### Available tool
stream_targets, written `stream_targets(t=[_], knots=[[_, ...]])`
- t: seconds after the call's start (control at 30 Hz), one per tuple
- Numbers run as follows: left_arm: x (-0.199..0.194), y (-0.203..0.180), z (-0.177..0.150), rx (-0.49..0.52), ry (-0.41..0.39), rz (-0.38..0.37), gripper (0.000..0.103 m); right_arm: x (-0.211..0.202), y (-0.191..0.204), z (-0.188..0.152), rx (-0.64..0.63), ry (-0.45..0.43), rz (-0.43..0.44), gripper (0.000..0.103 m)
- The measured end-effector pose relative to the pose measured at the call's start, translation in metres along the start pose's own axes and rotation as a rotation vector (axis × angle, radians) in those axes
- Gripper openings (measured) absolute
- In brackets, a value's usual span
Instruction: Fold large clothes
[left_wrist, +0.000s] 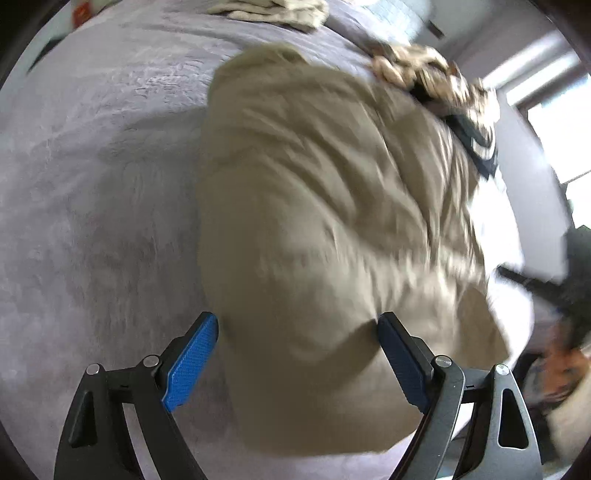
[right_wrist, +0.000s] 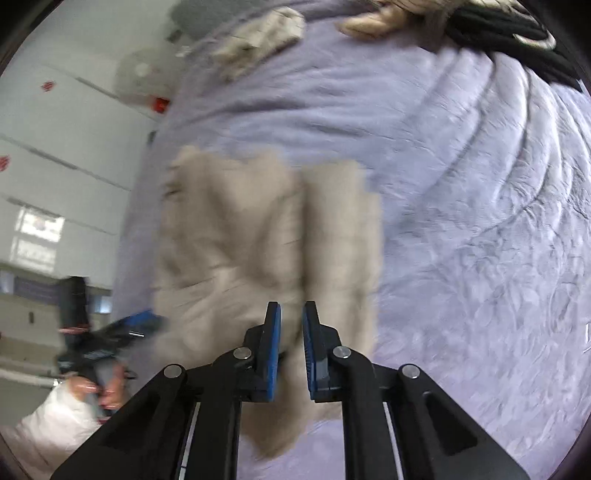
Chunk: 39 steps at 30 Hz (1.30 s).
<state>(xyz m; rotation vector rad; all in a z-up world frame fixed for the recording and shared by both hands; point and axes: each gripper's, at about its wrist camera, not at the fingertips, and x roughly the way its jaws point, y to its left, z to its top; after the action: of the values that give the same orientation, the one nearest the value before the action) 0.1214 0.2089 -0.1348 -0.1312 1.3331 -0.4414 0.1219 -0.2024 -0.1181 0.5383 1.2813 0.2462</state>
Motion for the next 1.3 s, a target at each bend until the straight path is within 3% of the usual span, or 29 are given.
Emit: stream_targets(t=[0.07, 0.13, 0.27, 0.33, 0.47, 0.7, 0.83, 1.23, 1.3], knots=[[0.006, -0.008, -0.019, 0.027, 0.019, 0.030, 0.090, -0.008, 0.009, -0.027, -0.050, 0.027, -0.010, 0.013], [0.013, -0.016, -0.027, 0.040, 0.010, 0.073, 0.090, 0.013, 0.016, -0.043, -0.069, 0.082, -0.070, 0.013], [0.022, -0.026, -0.028, 0.056, 0.002, 0.131, 0.092, 0.046, -0.012, -0.070, -0.033, 0.153, -0.191, 0.013], [0.024, -0.036, -0.029, 0.090, 0.001, 0.157, 0.093, 0.060, -0.029, -0.079, 0.025, 0.173, -0.202, 0.013], [0.026, -0.043, -0.032, 0.084, 0.024, 0.160, 0.095, 0.089, -0.051, -0.084, 0.103, 0.198, -0.194, 0.013], [0.028, -0.050, -0.035, 0.102, 0.047, 0.191, 0.095, 0.118, -0.052, -0.078, 0.090, 0.216, -0.239, 0.012], [0.023, -0.047, -0.034, 0.093, 0.046, 0.198, 0.095, 0.110, -0.038, -0.073, 0.100, 0.213, -0.288, 0.014], [0.012, -0.038, -0.040, 0.076, 0.032, 0.171, 0.095, 0.070, -0.014, -0.073, 0.142, 0.192, -0.328, 0.016], [0.011, -0.039, -0.038, 0.089, 0.032, 0.166, 0.095, 0.056, -0.005, -0.083, 0.151, 0.197, -0.328, 0.021]])
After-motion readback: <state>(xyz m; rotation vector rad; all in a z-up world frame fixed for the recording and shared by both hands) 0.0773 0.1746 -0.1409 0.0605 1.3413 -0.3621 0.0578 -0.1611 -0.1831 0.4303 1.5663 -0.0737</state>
